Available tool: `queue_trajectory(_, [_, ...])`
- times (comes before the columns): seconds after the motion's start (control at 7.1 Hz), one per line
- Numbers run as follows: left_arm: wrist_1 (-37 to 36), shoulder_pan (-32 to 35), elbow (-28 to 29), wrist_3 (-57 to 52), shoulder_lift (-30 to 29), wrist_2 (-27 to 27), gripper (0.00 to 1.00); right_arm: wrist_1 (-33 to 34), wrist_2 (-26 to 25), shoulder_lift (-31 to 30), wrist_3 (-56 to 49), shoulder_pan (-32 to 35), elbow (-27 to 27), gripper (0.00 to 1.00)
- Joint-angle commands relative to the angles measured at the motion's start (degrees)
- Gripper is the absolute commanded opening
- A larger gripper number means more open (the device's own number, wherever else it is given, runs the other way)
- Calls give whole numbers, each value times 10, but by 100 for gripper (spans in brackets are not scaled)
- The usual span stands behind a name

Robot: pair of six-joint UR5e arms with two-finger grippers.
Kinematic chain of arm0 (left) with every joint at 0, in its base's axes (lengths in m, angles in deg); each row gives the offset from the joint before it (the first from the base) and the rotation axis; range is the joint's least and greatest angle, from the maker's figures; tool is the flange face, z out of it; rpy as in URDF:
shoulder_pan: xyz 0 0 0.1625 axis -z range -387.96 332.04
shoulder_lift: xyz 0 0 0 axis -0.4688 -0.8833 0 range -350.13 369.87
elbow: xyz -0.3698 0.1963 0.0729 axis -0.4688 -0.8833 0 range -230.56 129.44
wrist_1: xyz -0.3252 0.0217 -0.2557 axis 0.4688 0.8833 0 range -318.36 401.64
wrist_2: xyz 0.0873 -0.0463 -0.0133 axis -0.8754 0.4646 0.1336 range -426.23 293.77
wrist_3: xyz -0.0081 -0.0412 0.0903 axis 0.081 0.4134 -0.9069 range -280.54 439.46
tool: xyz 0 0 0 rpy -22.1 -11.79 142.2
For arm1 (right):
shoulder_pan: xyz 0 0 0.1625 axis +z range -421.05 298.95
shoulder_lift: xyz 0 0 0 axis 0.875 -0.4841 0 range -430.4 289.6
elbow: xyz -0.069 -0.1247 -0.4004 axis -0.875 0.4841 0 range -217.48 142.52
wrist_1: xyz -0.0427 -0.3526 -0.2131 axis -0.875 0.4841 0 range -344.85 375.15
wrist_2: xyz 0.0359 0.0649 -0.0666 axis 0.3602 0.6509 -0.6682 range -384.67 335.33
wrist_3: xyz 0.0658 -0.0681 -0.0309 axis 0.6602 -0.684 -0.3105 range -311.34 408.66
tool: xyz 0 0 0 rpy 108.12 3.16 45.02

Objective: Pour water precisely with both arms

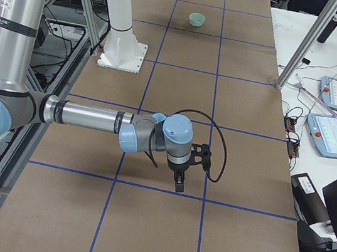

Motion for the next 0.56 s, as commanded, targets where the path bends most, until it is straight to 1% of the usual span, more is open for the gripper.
queue_trajectory(0.0, [62,0,9,0,-22,5,100,-65,14,2,-2,0,8,100])
queue_trajectory(0.14, [94,0,5,24,-24,5,100,-74,24,3,3,0,3,100])
queue_trajectory(0.28, [136,-3,9,78,-24,5,100,-75,31,3,4,0,5,100])
queue_trajectory(0.42, [178,-8,9,92,-17,5,100,-75,32,2,5,0,6,100])
